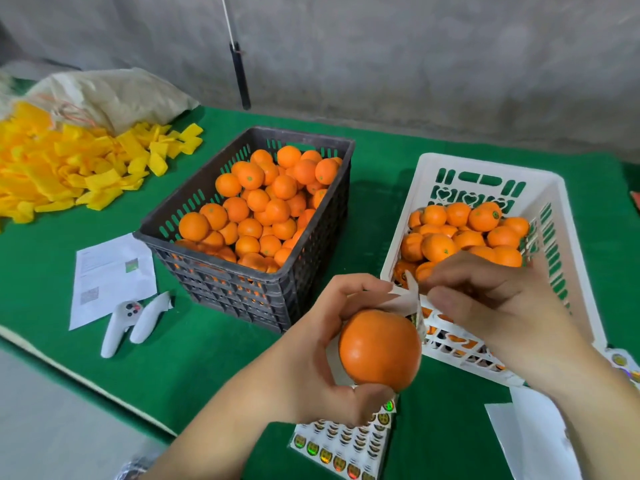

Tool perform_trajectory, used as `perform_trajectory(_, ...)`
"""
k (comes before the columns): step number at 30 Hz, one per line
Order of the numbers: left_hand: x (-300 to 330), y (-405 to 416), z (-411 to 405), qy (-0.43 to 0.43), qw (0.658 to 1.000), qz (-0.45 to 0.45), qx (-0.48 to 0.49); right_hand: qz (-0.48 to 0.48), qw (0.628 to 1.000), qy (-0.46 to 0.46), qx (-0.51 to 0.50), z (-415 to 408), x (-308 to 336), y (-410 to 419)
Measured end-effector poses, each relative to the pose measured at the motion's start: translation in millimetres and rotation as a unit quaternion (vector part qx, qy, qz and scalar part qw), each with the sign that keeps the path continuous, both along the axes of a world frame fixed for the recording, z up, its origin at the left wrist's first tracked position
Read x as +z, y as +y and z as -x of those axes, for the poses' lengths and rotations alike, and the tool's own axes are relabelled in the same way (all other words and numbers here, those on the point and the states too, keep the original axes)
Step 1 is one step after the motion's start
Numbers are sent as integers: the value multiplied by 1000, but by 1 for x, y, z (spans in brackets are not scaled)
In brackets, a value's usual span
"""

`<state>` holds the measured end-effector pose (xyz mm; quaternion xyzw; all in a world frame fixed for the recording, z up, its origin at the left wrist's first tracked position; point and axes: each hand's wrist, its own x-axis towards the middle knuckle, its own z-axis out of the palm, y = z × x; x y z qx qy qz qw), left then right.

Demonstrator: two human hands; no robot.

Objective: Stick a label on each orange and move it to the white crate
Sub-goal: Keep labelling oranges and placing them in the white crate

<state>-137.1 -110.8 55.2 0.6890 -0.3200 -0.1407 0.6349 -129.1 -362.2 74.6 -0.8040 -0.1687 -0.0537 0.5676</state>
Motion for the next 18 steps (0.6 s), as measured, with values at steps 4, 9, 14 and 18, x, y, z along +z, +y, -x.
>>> perform_trajectory(4, -3, 0, -2, 2, 999, -42, 0, 136, 985, -101, -15, 6, -2, 9)
perform_trajectory(9, -2, 0, -3, 8, 999, -38, -14, 84, 995, -42, 37, 2, -1, -7)
perform_trajectory(14, -8, 0, -3, 30, 999, -18, 8, -30, 999, -11, 7, 0, -3, -8)
perform_trajectory(18, -10, -7, -5, 82, 994, 20, 66, -12, 971, -133, -197, 15, 1, 12)
